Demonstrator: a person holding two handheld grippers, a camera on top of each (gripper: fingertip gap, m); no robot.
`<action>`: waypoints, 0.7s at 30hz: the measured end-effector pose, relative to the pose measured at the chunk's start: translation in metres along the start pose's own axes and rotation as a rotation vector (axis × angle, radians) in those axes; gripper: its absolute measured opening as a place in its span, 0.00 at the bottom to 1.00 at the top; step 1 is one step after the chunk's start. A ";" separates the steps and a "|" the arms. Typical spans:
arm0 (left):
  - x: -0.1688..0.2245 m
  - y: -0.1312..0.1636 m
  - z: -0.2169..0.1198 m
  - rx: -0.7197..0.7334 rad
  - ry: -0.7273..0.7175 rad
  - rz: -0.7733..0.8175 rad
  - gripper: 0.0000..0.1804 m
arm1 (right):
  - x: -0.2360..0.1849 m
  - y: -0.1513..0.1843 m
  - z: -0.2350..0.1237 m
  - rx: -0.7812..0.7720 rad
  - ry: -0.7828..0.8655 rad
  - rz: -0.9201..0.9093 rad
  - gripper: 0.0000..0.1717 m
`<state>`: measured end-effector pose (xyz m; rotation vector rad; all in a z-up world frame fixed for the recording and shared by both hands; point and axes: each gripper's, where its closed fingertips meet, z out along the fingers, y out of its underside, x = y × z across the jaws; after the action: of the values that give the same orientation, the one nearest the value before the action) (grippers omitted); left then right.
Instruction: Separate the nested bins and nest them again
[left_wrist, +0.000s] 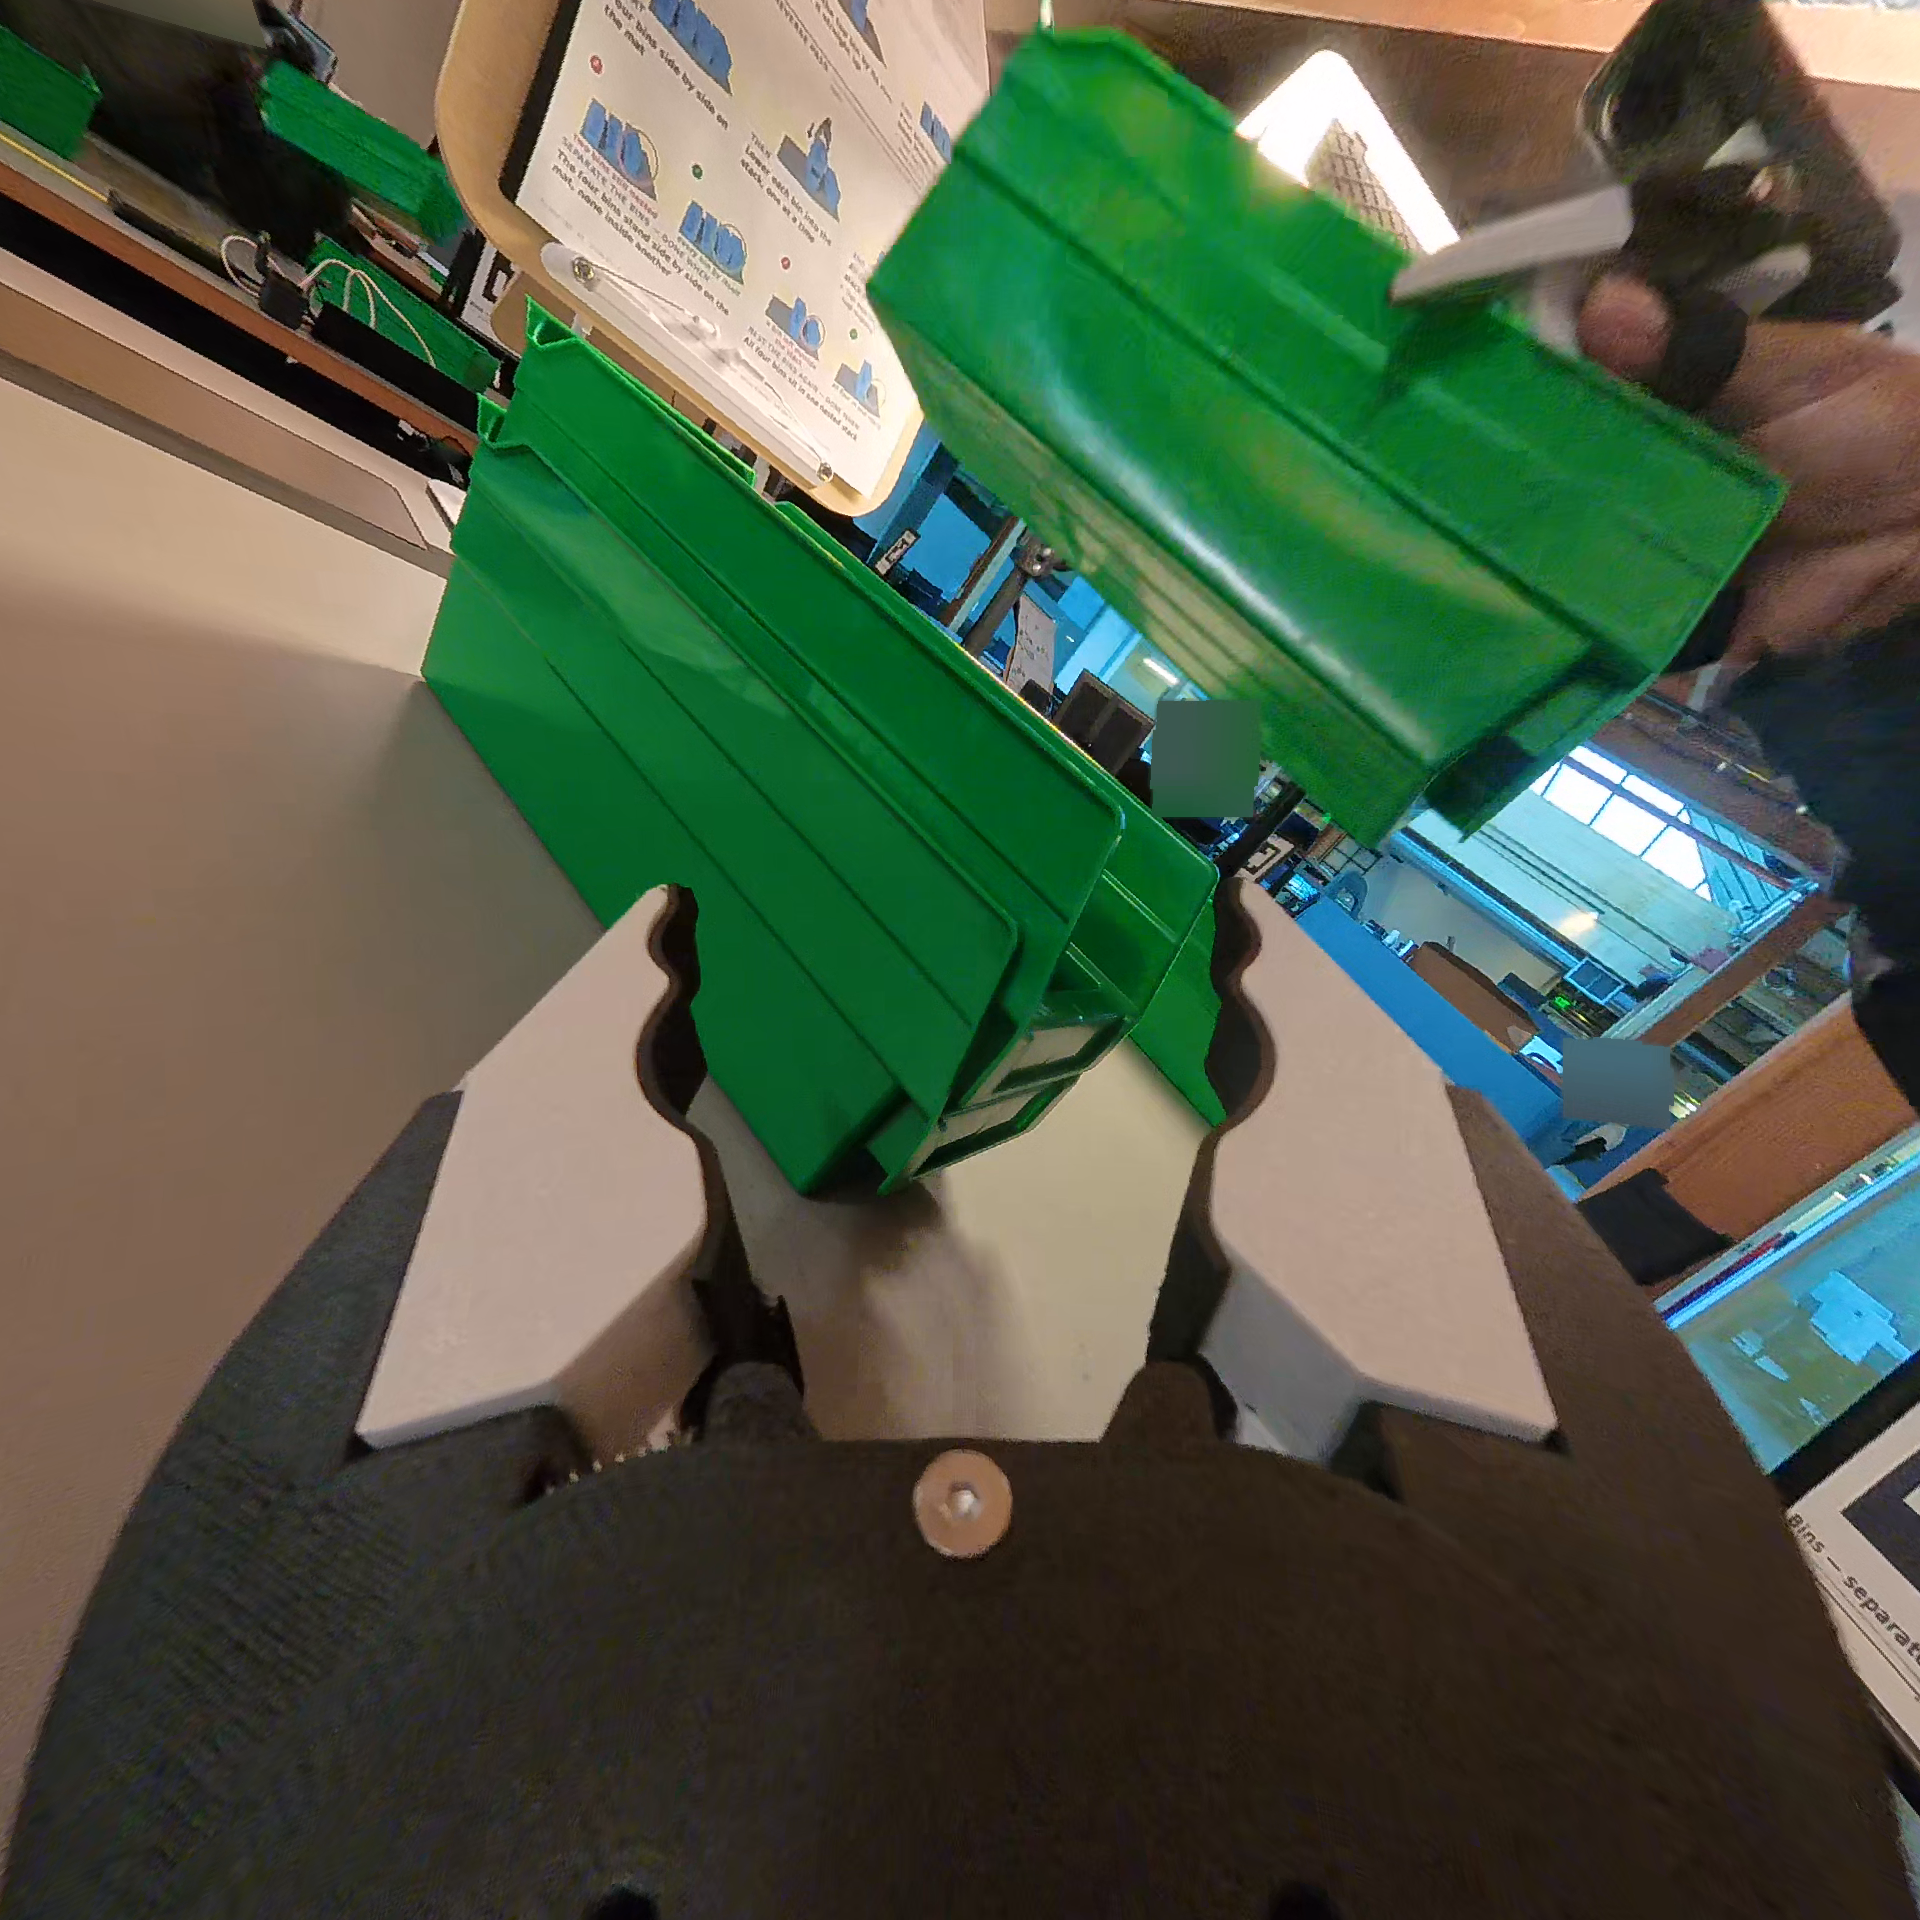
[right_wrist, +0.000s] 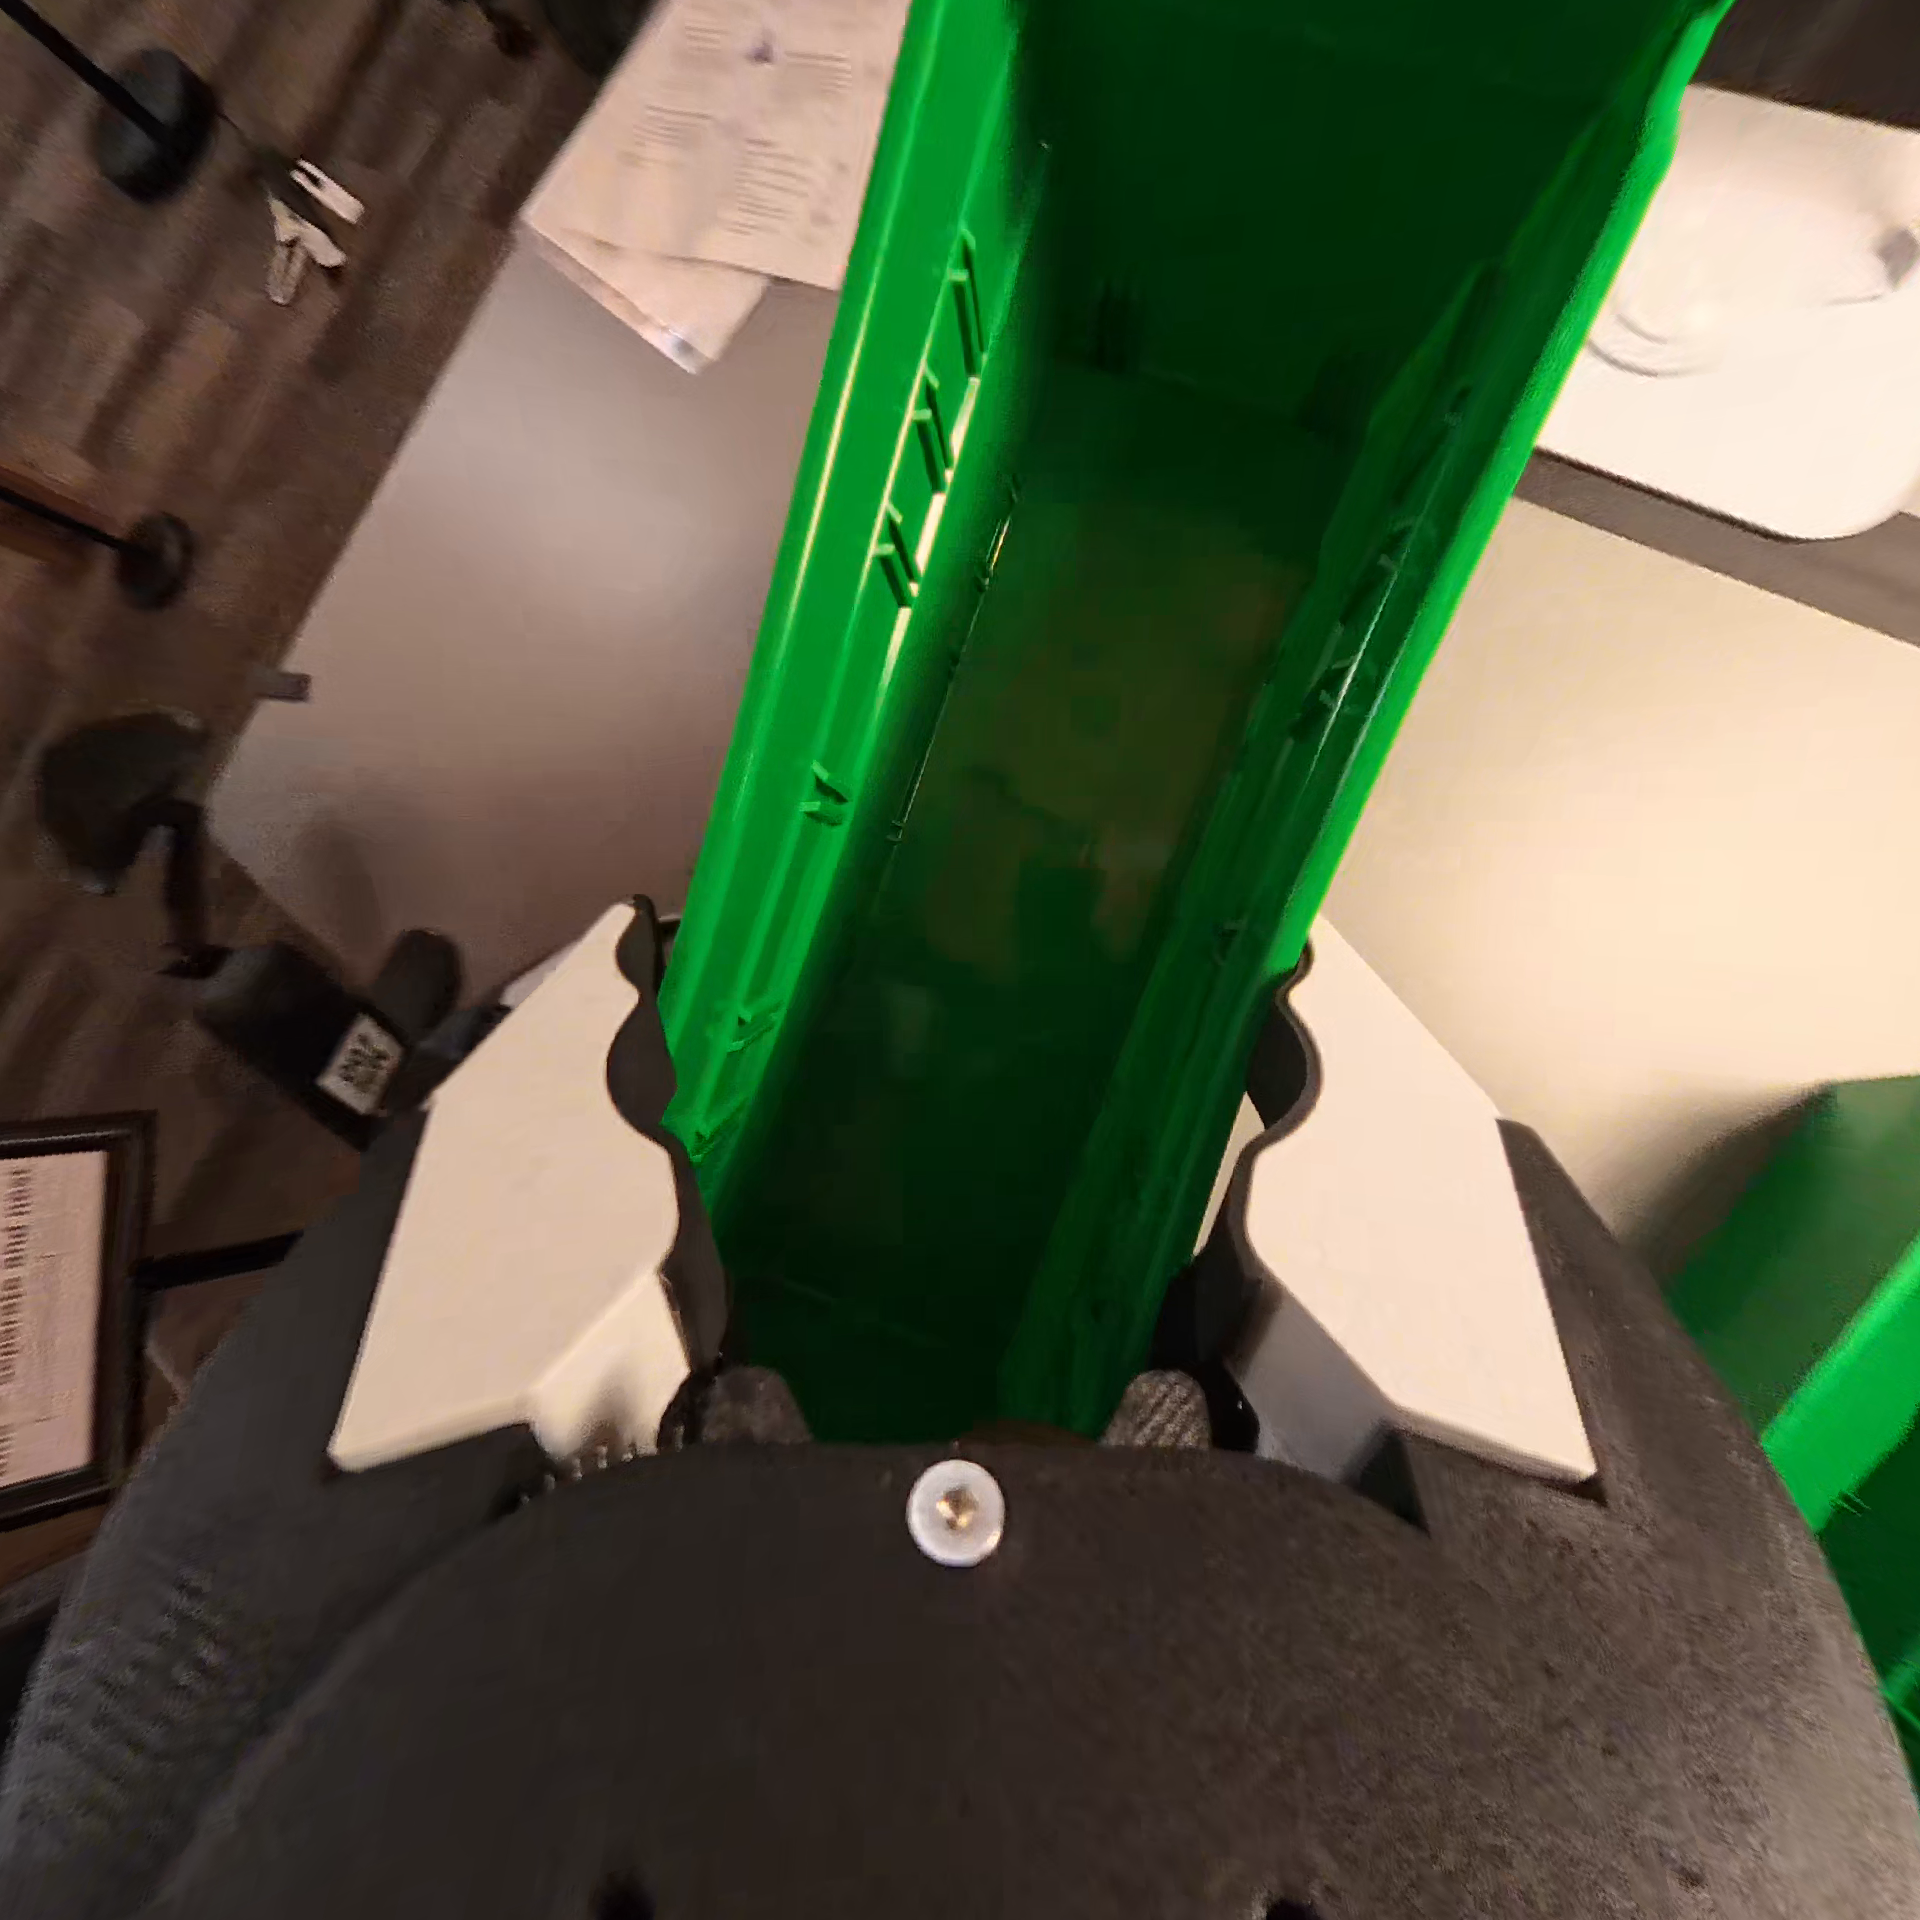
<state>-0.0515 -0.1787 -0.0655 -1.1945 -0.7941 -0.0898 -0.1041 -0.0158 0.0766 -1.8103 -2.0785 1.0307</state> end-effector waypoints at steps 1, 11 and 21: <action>0.000 0.000 0.000 0.001 -0.001 0.000 0.54 | -0.012 -0.003 0.003 0.002 -0.019 -0.002 0.67; 0.001 -0.004 -0.003 0.030 -0.003 0.012 0.53 | -0.043 0.010 0.078 -0.050 -0.041 0.062 0.68; 0.001 -0.003 -0.003 0.025 -0.001 0.007 0.53 | -0.026 0.019 0.116 -0.074 0.118 0.022 0.70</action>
<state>-0.0508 -0.1819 -0.0627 -1.1734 -0.7896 -0.0732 -0.1492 -0.0827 -0.0133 -1.8848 -2.0567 0.8408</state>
